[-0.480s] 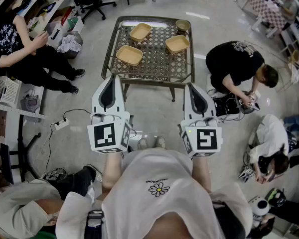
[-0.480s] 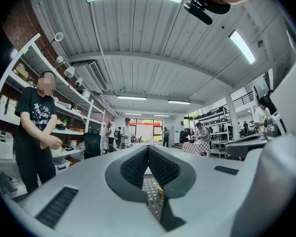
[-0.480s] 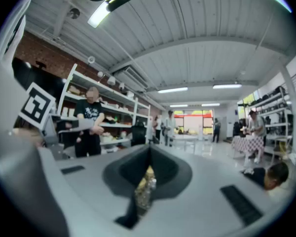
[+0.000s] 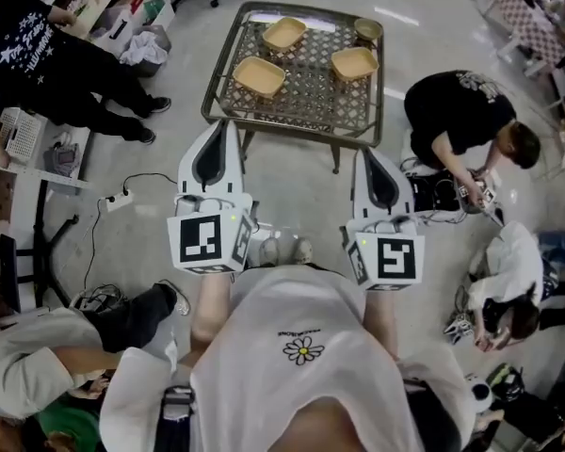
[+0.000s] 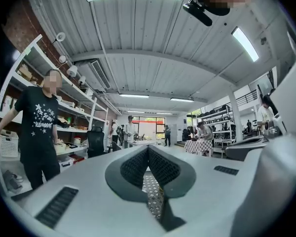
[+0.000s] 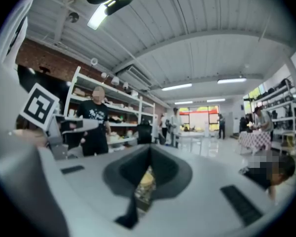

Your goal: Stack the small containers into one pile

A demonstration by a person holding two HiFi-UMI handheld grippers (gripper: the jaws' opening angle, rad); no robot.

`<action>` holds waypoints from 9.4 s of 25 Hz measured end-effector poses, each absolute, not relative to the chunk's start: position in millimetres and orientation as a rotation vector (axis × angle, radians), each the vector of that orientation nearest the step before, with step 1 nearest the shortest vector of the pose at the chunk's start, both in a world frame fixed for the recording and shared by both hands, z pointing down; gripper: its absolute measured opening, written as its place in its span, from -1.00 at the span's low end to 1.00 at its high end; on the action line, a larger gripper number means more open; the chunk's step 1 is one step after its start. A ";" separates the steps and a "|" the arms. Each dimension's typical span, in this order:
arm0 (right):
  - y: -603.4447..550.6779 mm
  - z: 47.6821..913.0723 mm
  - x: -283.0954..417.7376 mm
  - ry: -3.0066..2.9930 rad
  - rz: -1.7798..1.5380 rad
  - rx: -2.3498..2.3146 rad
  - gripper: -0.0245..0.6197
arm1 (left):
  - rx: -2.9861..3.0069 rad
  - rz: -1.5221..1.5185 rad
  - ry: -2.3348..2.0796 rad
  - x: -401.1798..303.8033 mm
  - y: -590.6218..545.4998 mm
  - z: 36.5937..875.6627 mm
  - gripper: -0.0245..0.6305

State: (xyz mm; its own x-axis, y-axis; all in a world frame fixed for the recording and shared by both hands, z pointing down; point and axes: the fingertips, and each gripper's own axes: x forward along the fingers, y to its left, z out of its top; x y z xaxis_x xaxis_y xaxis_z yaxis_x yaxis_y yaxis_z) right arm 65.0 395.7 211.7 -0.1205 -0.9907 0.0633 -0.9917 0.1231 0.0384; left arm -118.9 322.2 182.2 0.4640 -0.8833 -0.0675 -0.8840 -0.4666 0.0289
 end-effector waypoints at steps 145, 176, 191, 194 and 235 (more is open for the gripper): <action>-54.8 331.8 82.4 -1.836 0.713 2.251 -0.79 | -3.009 -0.569 1.217 -32.6 -164.2 301.8 -0.82; 16.2 536.4 6.7 -1.507 1.583 1.778 -0.73 | -2.955 -1.722 0.902 -77.8 -116.4 536.9 -0.82; 33.8 587.5 -12.3 -1.437 1.687 1.633 -0.71 | -2.844 -1.958 0.862 -90.6 -103.9 592.7 -0.82; 34.4 591.4 -11.9 -1.423 1.705 1.641 -0.71 | -2.835 -1.989 0.855 -90.3 -102.1 597.3 -0.82; 31.2 578.2 10.6 -1.503 1.554 1.767 -0.39 | -2.911 -1.777 0.988 -70.3 -109.3 574.6 -0.65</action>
State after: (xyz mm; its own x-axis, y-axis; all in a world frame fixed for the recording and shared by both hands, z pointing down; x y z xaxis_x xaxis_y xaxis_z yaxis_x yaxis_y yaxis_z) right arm 10.6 31.2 578.2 -0.1631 -0.4702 0.8674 -0.8514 -0.3772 -0.3645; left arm -70.3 -109.3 574.6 0.3713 -0.2384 0.8974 -0.6363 -0.7692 0.0589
